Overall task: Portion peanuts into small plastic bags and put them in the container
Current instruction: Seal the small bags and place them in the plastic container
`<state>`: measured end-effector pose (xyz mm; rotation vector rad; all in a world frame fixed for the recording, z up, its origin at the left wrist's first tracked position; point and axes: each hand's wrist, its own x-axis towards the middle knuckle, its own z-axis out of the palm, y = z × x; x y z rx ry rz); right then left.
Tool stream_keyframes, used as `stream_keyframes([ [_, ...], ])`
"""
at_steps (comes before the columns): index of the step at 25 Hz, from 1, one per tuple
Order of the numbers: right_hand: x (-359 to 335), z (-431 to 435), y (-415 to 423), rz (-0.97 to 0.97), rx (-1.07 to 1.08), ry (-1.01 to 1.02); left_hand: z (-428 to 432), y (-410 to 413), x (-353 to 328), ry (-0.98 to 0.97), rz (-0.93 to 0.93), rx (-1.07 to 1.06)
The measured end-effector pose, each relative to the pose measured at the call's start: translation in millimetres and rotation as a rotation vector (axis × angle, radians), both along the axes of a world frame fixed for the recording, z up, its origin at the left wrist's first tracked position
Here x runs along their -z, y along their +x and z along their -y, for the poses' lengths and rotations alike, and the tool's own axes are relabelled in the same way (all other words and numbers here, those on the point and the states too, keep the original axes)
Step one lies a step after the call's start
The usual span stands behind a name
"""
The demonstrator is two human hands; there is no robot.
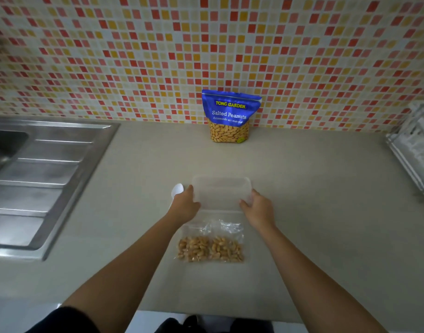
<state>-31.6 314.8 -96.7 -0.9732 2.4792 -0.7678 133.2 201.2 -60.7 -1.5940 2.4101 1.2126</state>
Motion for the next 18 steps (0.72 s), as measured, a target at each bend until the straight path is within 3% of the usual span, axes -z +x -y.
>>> stream_keyframes([
  [6,3.8,-0.3,3.7,0.021,0.052,-0.058,-0.7,2.2,1.8,0.220,-0.209,-0.196],
  [10,-1.6,-4.2,7.7,-0.035,0.068,-0.110,1.2,2.6,-0.9,0.259,-0.246,-0.277],
  [14,-27.0,-2.9,10.6,-0.036,0.114,-0.405,2.9,-4.3,-16.1,0.121,-0.248,-0.287],
  [18,-56.0,-0.5,-1.2,0.089,0.202,-0.515,2.5,-20.5,-50.0,-0.070,-0.215,-0.262],
])
